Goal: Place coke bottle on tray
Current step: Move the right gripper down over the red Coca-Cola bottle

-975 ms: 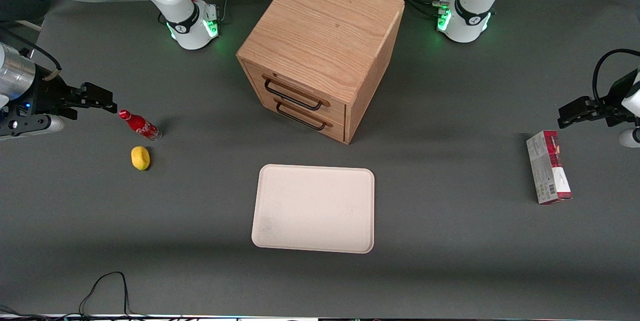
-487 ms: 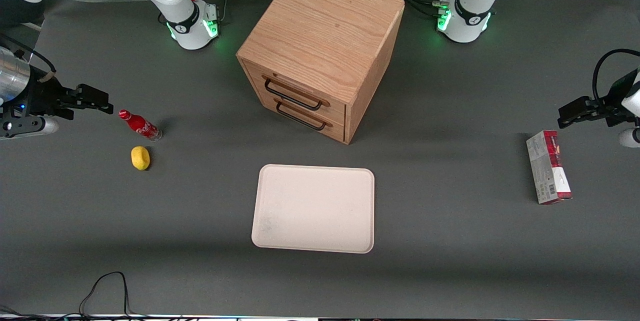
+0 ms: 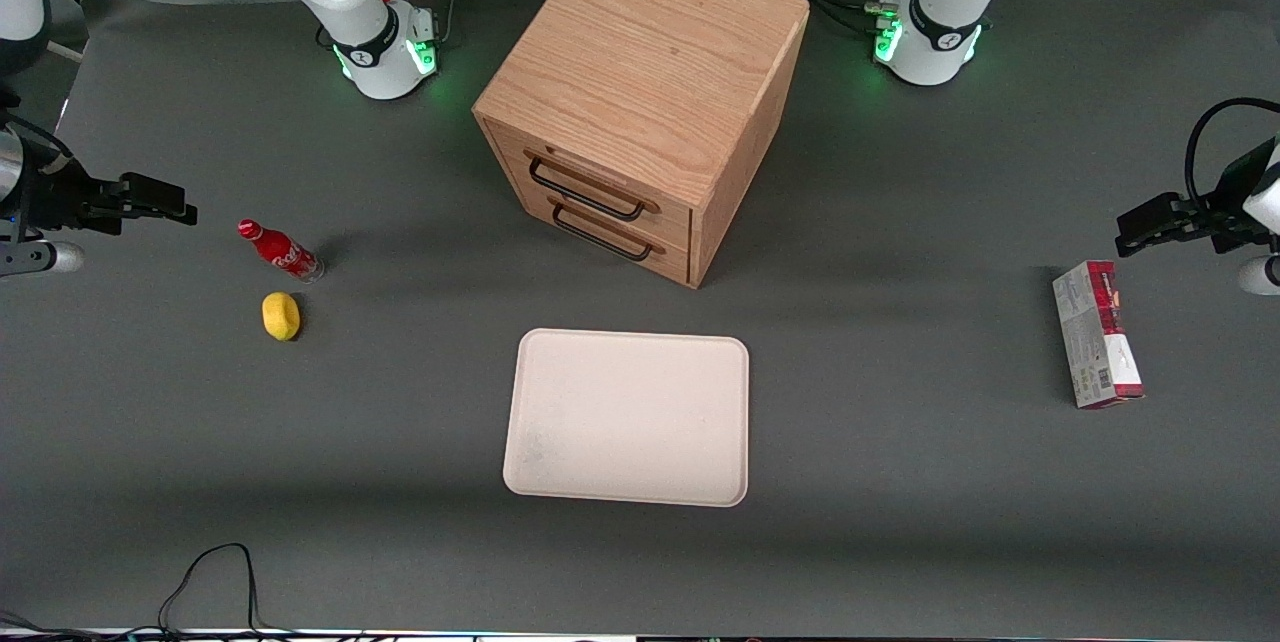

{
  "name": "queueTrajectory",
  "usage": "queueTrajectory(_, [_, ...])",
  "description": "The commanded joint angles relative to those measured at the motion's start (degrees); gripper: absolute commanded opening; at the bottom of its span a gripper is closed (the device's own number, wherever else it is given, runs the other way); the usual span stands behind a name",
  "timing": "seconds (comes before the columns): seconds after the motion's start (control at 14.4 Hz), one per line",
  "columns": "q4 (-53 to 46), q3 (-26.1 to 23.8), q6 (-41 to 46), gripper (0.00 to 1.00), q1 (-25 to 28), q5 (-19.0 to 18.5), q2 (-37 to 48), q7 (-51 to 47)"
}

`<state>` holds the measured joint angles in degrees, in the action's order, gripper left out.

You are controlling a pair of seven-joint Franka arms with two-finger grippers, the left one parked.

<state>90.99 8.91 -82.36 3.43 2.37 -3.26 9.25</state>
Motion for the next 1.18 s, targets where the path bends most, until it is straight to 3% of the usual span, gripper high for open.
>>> queueTrajectory(0.0, [4.51,2.34,3.69,1.00,0.35,-4.10,6.48,6.55])
queueTrajectory(0.14, [12.16,2.69,1.34,1.00,0.27,-5.63,14.65,6.48])
queueTrajectory(0.7, [14.20,4.44,0.80,1.00,0.18,-6.59,14.95,7.00])
queueTrajectory(0.91, [19.72,5.50,-5.15,1.00,0.18,-6.59,15.13,7.01])
queueTrajectory(1.11, [29.99,5.59,-16.48,1.00,0.27,-7.90,17.14,6.83])
